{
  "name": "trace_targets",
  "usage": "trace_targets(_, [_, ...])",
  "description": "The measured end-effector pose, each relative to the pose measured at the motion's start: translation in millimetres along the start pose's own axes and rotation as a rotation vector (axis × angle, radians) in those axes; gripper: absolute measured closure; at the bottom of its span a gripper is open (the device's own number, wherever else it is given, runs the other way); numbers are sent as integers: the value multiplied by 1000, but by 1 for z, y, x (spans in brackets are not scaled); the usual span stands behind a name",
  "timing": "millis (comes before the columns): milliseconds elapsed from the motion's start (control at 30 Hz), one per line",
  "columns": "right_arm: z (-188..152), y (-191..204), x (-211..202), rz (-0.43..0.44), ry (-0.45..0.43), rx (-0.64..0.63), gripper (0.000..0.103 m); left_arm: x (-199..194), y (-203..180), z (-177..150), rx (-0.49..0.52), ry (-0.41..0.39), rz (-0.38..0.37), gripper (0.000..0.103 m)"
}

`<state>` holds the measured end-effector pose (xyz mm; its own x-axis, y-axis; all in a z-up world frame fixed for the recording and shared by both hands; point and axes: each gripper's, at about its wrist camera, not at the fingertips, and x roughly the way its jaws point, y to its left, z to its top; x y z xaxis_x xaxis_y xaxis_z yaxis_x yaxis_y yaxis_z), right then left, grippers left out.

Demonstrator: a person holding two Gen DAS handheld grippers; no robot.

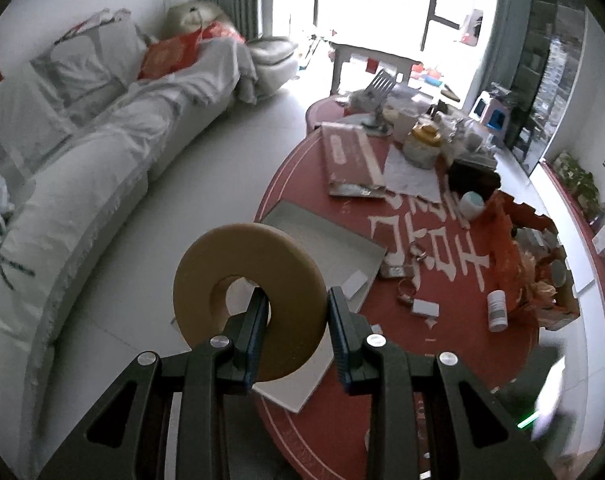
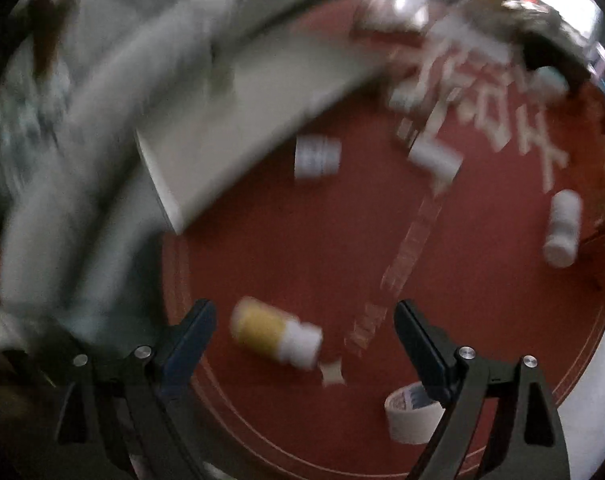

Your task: Organize rigid objects

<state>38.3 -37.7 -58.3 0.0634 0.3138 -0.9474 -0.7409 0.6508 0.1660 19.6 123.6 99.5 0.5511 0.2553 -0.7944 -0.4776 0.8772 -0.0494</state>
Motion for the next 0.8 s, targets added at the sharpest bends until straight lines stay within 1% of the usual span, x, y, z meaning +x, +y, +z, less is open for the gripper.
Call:
trace_targets(67, [-11, 9, 32, -20, 77, -13, 12, 5, 2, -4, -2, 18, 13, 70])
trace_targets(167, [-15, 9, 59, 7, 142, 72, 10, 11, 0, -9, 2, 39, 15, 70])
trace_targets(233, [-14, 14, 58, -34, 122, 61, 24, 14, -2, -11, 6, 47, 16, 70])
trace_targets(267, [-13, 17, 57, -90, 117, 43, 32, 15, -3, -11, 9, 49, 17, 70])
trace_targets(300, [-12, 16, 56, -114, 112, 41, 32, 16, -4, -11, 11, 52, 17, 70])
trace_targets(367, [-11, 10, 50, -108, 89, 78, 32, 17, -5, -11, 11, 56, 15, 70])
trace_targets(433, [-6, 2, 34, -111, 32, 110, 32, 17, -5, -10, 13, 56, 17, 70])
trace_targets(533, [12, -11, -7, -84, -91, 151, 32, 16, -5, -4, 12, 45, 22, 70])
trace_targets(667, [59, -16, -80, -38, -282, 181, 32, 7, -2, 17, -1, 7, 26, 70])
trace_targets(800, [112, -5, -131, -9, -413, 160, 32, 1, -1, 41, -30, -28, 41, 70])
